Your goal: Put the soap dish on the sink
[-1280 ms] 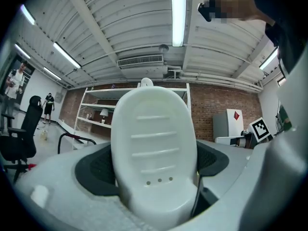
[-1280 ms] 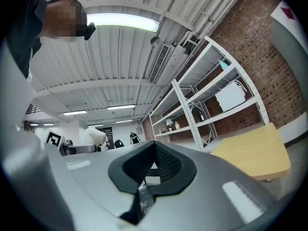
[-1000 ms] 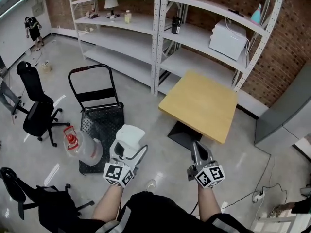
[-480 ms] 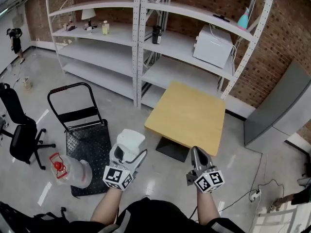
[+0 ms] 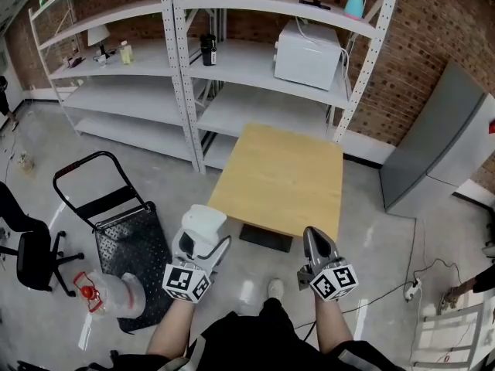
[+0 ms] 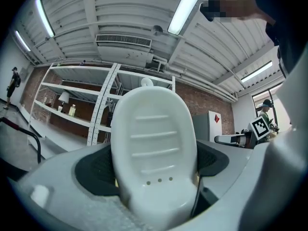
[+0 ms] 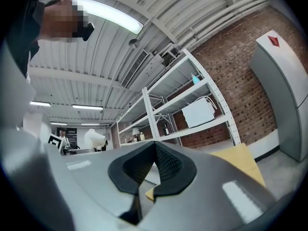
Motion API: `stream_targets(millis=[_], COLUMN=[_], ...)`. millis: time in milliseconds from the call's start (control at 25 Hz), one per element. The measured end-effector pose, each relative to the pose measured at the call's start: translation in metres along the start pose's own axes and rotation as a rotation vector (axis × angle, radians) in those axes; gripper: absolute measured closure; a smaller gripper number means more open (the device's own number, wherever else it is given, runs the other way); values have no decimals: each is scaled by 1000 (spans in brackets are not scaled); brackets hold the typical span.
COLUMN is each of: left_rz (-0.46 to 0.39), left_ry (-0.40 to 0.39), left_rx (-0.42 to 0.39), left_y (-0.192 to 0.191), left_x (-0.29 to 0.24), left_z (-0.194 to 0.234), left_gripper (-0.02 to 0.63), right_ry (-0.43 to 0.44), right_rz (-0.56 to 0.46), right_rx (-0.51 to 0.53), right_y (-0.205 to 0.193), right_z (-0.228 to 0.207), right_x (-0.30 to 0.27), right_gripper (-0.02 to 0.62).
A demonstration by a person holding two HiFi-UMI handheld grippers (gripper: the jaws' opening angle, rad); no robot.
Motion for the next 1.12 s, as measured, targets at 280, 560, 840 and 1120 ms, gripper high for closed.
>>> stream_targets(millis=[280,560,840,1120], left_rz=[9,-13,-2,63], left_ry=[-9,-12,-1,30], left_rx=[-17,-27,-15,10], left_y=[1,-4,-26,-49], left_x=[-78,-161,-217,-248], left_z=[-12,-34,-50,-61], left_gripper=[143,143,143,143], right_ry=[-5,8,4,14], right_rz=[-37,-51,-25,38], right_rx=[-6,-5,-7,-6], right_y=[-2,5,-1,-11], right_z=[-72,-147,-208,-248], right_x=[-40,-66,-74,-78], right_gripper=[589,589,589,589])
Point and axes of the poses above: the fingertips, and each gripper's own axes: x backward along the fingers, z to its left, y out of its top, the point moved 9 cm from there along x, backward along the fingers, and after that the axes turned 14 degrees about x, right-handed, at the moved point
